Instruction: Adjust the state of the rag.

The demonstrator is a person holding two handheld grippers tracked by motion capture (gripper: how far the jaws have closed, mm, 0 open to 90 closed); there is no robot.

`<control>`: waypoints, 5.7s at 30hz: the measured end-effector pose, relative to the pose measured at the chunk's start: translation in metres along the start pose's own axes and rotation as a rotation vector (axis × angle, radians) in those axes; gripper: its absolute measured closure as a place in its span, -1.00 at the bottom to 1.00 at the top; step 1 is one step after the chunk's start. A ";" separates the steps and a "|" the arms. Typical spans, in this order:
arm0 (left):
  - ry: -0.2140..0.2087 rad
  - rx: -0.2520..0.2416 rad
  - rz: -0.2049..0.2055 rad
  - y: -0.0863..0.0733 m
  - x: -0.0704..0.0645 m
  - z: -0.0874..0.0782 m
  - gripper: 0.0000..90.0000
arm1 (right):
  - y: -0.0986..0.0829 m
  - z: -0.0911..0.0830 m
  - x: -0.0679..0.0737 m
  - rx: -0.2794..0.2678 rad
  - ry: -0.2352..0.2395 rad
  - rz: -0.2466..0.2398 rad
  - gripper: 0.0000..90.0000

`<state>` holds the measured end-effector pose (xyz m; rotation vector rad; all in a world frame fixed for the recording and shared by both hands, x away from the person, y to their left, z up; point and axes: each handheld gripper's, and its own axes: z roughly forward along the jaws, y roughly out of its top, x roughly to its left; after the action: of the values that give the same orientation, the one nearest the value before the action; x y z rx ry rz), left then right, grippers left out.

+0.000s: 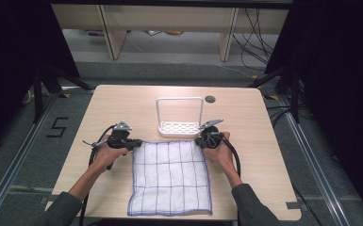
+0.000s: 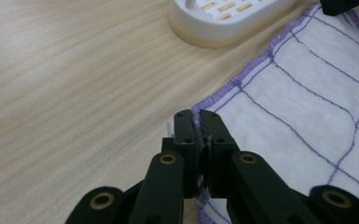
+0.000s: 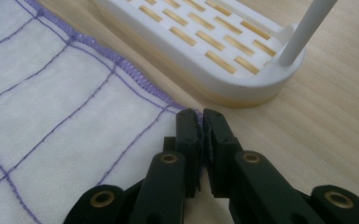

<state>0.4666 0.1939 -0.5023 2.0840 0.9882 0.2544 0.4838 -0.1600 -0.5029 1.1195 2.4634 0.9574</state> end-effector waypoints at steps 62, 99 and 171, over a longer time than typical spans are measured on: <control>-0.065 -0.236 0.117 0.014 -0.033 -0.068 0.91 | 0.012 -0.111 0.032 -0.200 -0.011 -0.136 0.93; -0.151 -0.040 0.252 -0.085 -0.105 -0.087 0.05 | -0.119 -0.140 0.103 -0.102 0.107 -0.091 0.25; -0.362 0.041 0.102 -0.103 -0.131 -0.068 0.89 | -0.028 -0.050 0.057 0.103 -0.024 -0.233 0.90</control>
<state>0.2883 0.1774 -0.5141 2.1225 0.6750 -0.0920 0.4057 -0.1540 -0.4826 0.8428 2.5774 0.7527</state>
